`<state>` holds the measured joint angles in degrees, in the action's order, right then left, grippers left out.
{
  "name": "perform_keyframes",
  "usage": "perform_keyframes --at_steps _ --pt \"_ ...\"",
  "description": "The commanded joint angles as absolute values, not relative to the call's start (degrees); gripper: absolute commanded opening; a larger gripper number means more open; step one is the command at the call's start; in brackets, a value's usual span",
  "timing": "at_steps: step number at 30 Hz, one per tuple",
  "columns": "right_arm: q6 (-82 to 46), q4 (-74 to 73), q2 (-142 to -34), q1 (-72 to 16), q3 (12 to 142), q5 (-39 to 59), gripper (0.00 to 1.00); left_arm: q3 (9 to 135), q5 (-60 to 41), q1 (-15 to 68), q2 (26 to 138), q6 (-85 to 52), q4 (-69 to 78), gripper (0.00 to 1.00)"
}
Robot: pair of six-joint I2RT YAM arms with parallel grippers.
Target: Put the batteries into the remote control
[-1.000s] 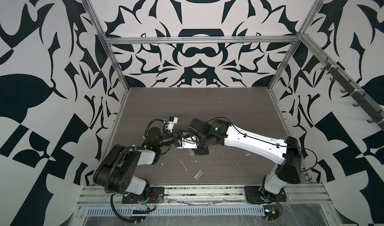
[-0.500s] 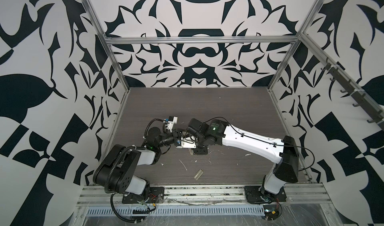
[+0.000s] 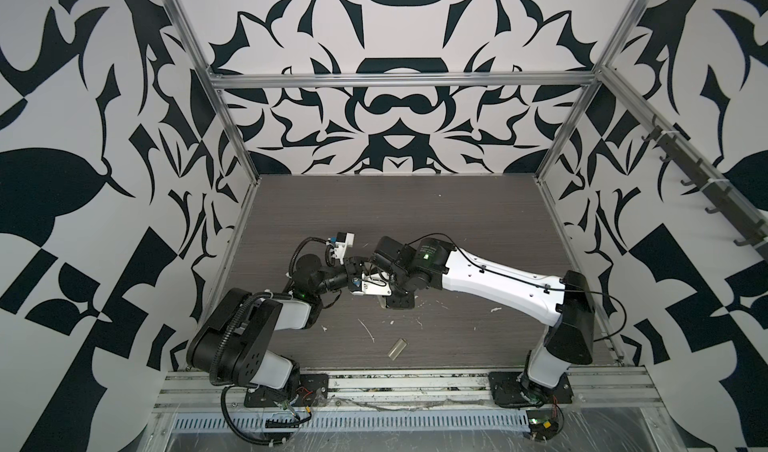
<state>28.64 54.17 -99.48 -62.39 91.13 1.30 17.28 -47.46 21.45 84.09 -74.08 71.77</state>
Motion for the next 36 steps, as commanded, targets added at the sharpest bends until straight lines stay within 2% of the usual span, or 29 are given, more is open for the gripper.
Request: perform_keyframes --at_steps 1,7,9,11,18,26,36 --pt "27.4 50.9 -100.4 -60.9 93.3 -1.6 0.00 17.4 -51.1 22.3 83.9 -76.2 76.6 0.00" --pt "27.1 51.8 -99.9 -60.7 93.6 -0.6 0.01 17.4 -50.9 22.3 84.3 -76.0 76.6 0.00" --pt "26.7 51.7 -99.0 -60.7 92.6 1.0 0.11 17.3 -50.8 22.3 84.2 -76.0 76.6 0.00" --pt "26.2 51.7 -98.5 -60.8 91.8 1.7 0.16 17.2 -50.8 22.3 83.9 -75.9 76.4 0.00" --pt "25.5 51.0 -96.7 -60.8 90.5 2.7 0.05 17.5 -50.9 22.3 83.4 -75.2 74.7 0.00" --pt "25.2 49.3 -98.3 -60.8 88.2 3.8 0.03 18.0 -50.9 22.2 82.7 -75.0 73.8 0.00" --pt "24.4 50.5 -101.8 -60.8 90.5 -2.3 0.02 18.1 -50.7 22.3 81.7 -74.4 72.4 0.00"
